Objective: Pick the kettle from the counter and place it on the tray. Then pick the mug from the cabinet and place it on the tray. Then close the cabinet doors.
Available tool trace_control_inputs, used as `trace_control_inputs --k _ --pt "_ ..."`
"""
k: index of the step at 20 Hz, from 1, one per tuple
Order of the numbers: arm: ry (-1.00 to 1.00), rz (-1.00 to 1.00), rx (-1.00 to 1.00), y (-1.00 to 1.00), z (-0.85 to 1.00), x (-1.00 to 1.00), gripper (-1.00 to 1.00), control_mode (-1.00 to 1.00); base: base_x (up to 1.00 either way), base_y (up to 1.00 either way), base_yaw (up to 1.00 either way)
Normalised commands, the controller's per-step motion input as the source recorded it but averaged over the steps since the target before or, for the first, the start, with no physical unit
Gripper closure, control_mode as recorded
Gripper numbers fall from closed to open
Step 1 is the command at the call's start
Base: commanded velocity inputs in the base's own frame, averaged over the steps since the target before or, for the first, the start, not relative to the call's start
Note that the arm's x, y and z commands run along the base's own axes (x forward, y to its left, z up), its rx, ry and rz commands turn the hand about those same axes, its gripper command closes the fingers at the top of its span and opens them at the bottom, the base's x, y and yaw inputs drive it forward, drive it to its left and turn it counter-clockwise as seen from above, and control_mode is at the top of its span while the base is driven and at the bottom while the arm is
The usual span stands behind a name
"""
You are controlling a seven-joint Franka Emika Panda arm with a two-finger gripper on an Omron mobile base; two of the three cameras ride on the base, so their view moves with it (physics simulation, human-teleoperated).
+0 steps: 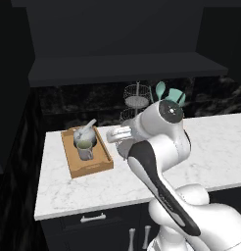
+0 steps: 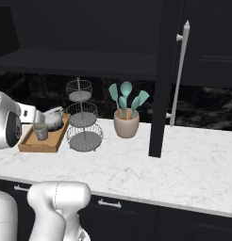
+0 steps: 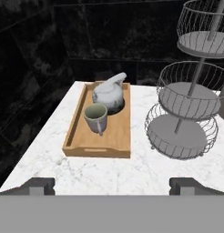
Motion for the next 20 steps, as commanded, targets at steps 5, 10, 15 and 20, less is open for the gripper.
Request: trace_control_inputs --k 5,10,15,20 --pt "0.00 0.00 0.00 -0.14 0.23 -0.49 -1.00 -1.00 0.00 0.00 0.00" --pt "0.00 0.00 0.00 -0.08 0.23 -0.46 -1.00 -1.00 0.00 0.00 0.00" --pt "0.00 0.00 0.00 0.00 0.25 -0.43 -1.00 -1.00 0.00 0.00 0.00" --pt "0.00 0.00 0.00 -0.01 0.26 -0.43 -1.00 -1.00 0.00 0.00 0.00"
